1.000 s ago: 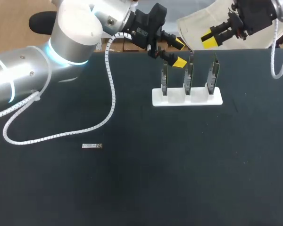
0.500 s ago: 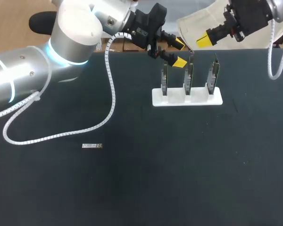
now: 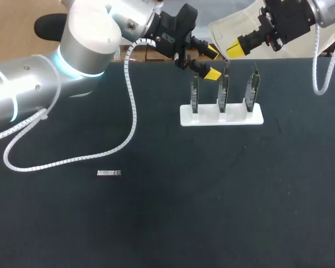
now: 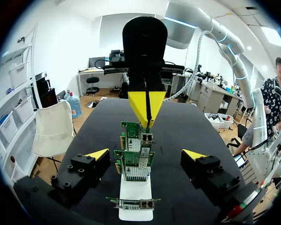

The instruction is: Pick up the optical module with the left hand, and insert it into the network port with the right hand.

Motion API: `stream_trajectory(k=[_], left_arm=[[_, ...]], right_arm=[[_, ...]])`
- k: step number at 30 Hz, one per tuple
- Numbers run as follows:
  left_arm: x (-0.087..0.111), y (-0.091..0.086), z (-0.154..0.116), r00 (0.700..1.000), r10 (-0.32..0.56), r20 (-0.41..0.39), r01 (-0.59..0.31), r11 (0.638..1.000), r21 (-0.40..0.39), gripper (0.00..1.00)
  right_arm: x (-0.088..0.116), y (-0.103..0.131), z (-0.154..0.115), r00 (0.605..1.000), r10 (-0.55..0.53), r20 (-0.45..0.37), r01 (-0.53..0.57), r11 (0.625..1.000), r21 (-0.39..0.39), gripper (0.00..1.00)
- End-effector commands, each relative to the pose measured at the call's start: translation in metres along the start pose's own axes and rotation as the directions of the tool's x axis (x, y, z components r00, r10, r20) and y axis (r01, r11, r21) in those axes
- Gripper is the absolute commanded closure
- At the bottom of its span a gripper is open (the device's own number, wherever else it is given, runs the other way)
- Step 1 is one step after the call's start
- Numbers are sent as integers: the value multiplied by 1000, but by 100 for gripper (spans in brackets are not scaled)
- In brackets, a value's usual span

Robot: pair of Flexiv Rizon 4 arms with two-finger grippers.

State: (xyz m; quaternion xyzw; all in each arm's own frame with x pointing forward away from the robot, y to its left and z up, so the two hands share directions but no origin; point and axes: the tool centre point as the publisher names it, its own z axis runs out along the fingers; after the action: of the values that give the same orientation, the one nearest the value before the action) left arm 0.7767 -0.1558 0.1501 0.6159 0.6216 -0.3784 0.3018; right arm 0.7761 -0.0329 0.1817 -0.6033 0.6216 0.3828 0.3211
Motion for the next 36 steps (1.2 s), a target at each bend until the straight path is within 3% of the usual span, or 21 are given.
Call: stream_trajectory(k=[1, 34, 36], left_arm=[[0, 2, 0, 1000, 0, -3, 0, 1000, 3, 0], [0, 2, 0, 1000, 0, -3, 0, 1000, 3, 0], [0, 2, 0, 1000, 0, -3, 0, 1000, 3, 0]], right_arm=[[1, -1, 2, 1000, 2, 3, -2, 1000, 1, 100], [17, -4, 15, 999, 40, -23, -40, 999, -16, 100], [19, -4, 15, 999, 46, -22, -47, 999, -17, 89]])
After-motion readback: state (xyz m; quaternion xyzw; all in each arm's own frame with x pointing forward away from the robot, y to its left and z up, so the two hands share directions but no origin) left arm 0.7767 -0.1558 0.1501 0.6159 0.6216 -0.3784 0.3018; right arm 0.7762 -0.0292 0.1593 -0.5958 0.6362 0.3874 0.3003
